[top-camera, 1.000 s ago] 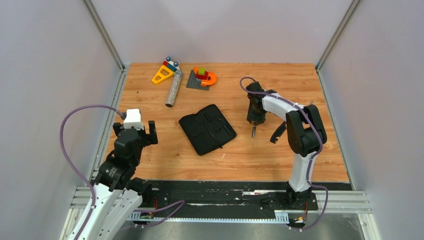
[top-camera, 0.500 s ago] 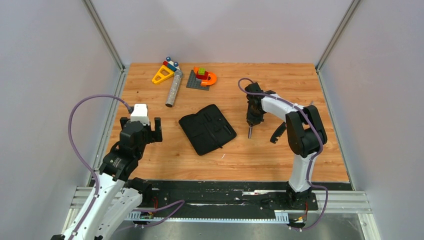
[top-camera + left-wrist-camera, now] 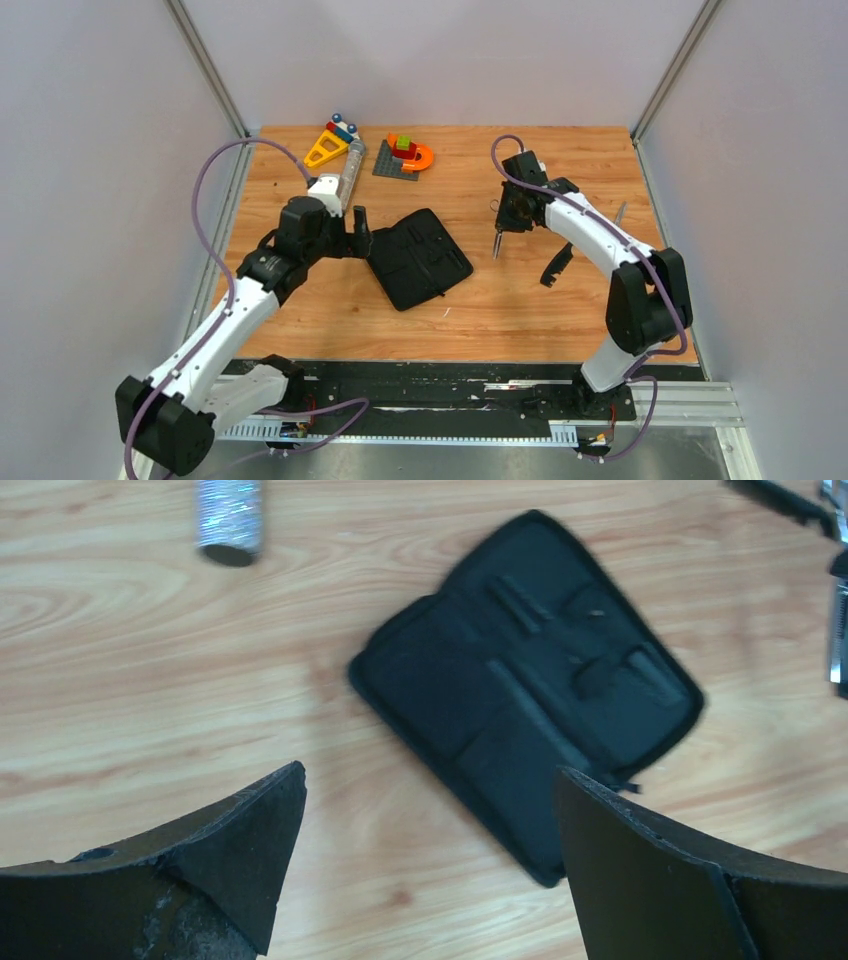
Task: Sort the hair-cutting tools
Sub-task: Pick up the scissors from the center of the board.
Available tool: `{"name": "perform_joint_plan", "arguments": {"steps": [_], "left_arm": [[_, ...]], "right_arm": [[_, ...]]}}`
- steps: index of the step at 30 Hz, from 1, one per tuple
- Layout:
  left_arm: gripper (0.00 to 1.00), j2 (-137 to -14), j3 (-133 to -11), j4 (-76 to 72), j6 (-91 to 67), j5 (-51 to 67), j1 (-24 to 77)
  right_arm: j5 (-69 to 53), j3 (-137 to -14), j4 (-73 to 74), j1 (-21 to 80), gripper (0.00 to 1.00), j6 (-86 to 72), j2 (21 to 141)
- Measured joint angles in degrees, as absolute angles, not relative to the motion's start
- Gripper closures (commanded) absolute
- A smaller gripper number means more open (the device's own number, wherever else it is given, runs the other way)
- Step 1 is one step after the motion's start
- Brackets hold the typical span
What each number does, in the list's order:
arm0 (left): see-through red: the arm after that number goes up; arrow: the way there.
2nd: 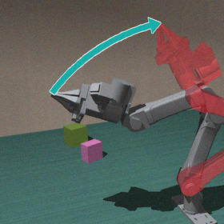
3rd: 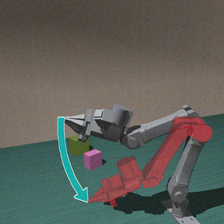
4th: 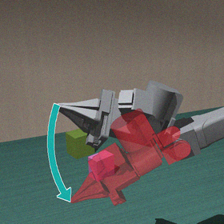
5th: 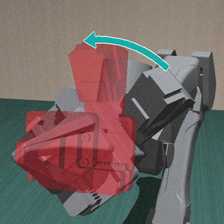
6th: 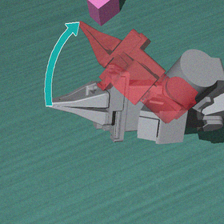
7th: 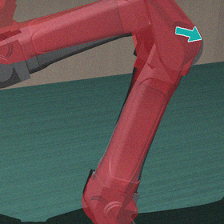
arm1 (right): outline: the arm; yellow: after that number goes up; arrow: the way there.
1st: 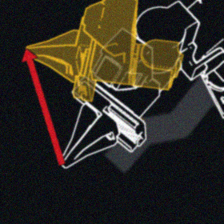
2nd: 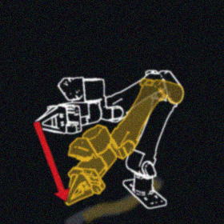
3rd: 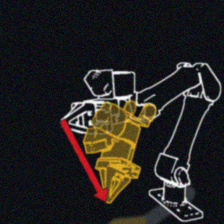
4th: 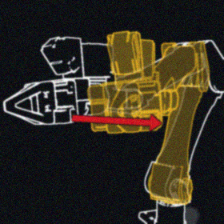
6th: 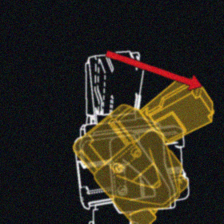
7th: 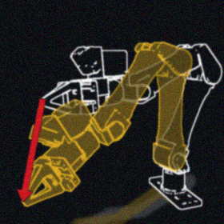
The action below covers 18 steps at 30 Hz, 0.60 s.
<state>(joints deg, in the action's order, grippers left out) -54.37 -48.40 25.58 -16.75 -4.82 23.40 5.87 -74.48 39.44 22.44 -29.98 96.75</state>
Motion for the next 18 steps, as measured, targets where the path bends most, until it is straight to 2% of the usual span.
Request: {"name": "perform_joint_plan", "arguments": {"steps": [9, 18], "left_arm": [[0.0, -68.8, -54.7, 12.8, -24.9, 1.6, 37.9], [0.02, -80.2, -59.9, -1.4, -25.9, 1.0, 49.8]], "right_arm": [[6.3, -73.3, 39.0, 24.6, 1.0, -37.5, 87.5], [3.8, -69.4, 39.0, 24.6, 1.0, -49.4, 79.2]]}}
